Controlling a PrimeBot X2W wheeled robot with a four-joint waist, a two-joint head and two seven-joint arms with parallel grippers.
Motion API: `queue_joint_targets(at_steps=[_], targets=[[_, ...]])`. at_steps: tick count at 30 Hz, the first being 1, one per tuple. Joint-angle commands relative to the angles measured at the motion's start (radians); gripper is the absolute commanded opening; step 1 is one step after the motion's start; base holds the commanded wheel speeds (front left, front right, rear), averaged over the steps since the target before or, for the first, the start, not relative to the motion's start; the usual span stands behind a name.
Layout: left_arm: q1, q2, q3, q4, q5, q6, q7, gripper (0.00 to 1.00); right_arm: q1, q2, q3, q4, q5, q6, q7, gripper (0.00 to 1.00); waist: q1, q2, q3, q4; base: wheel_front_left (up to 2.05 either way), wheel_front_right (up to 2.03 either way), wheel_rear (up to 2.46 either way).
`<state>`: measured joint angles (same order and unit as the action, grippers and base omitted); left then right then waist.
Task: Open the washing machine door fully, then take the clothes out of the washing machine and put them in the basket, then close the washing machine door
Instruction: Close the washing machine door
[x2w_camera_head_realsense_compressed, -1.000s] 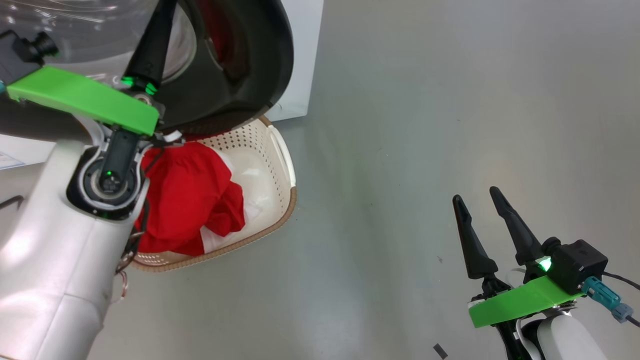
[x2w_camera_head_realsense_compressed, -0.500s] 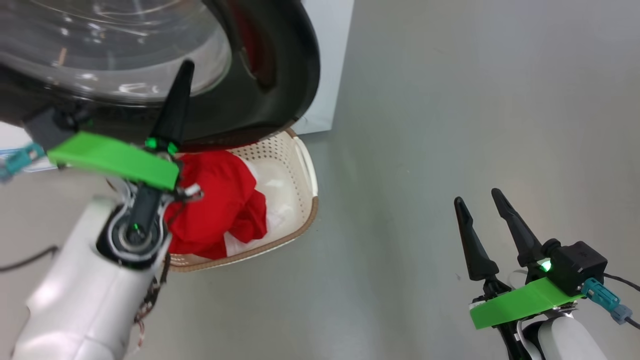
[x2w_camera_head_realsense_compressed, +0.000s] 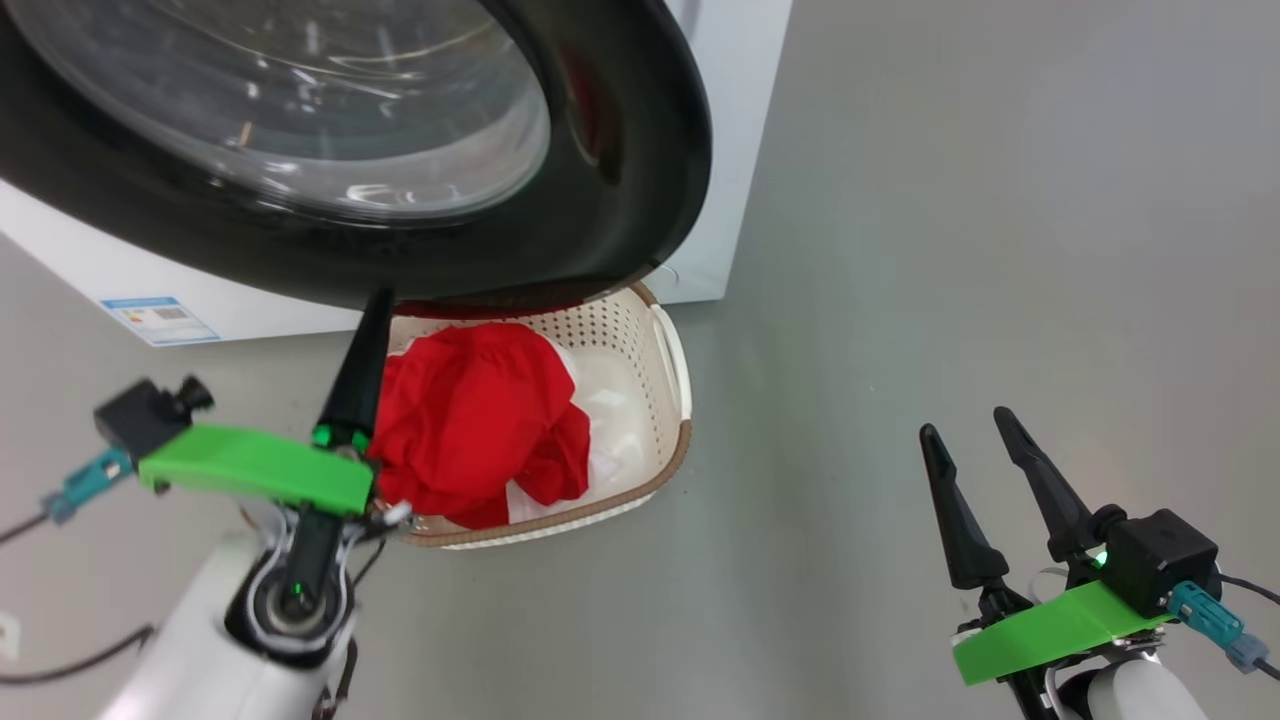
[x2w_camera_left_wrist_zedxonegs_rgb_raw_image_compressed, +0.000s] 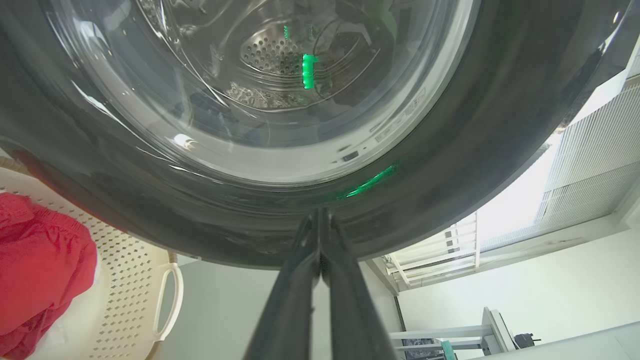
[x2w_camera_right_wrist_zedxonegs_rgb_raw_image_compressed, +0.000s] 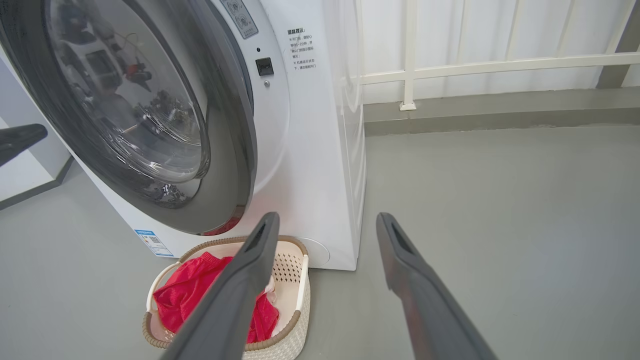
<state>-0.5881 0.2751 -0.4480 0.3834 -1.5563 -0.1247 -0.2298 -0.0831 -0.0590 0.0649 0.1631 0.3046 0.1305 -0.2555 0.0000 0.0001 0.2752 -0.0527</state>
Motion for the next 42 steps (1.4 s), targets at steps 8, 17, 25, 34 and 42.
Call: queue_joint_targets(at_steps=[8,17,25,34,42], targets=[[0.117,0.062,0.035,-0.022,0.053,-0.006,-0.027,0.80,0.031,-0.018,0.005,-0.020,-0.007,0.000,-0.006,1.00,0.0000,-0.0001,-0.047,0.031,0.00,0.00,0.00],[0.261,0.058,0.126,-0.026,0.125,-0.006,-0.032,1.00,0.066,-0.016,-0.012,-0.019,-0.006,0.000,-0.006,1.00,0.0000,-0.0001,-0.077,0.040,0.00,0.00,0.00],[0.374,0.039,0.210,-0.032,0.215,-0.006,-0.032,1.00,0.110,-0.013,-0.028,-0.014,-0.008,0.000,-0.006,1.00,0.0000,-0.0001,-0.118,0.054,0.00,0.00,0.00],[0.454,0.022,0.259,-0.034,0.351,-0.006,-0.032,1.00,0.145,-0.015,-0.036,-0.012,-0.008,0.000,-0.006,1.00,0.0000,-0.0001,-0.155,0.068,0.00,0.00,0.00],[0.524,0.000,0.321,-0.047,0.514,-0.006,-0.032,1.00,0.180,-0.018,-0.039,-0.010,-0.008,0.000,-0.006,1.00,0.0000,-0.0001,-0.194,0.075,0.00,0.00,0.00]])
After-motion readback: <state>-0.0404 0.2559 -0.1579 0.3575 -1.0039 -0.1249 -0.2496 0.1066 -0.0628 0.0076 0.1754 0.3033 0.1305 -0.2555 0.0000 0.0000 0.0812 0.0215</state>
